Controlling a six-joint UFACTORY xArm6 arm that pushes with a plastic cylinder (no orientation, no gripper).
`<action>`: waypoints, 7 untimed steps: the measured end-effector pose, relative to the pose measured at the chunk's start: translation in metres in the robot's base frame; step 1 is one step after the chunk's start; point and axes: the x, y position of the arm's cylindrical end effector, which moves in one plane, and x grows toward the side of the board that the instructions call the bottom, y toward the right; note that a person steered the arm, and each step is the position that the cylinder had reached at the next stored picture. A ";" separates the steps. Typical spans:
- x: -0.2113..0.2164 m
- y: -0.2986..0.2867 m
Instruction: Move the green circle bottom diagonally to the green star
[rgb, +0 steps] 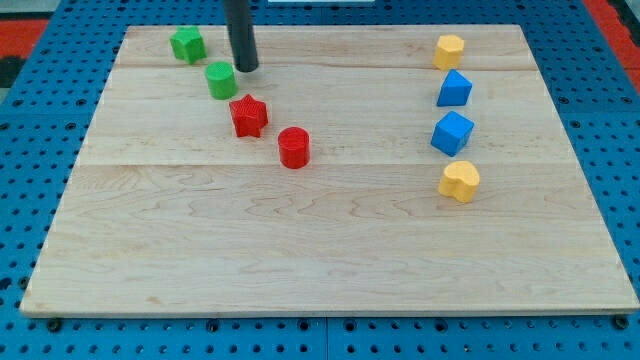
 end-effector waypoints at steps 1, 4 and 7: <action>0.013 -0.010; 0.024 -0.054; 0.043 0.043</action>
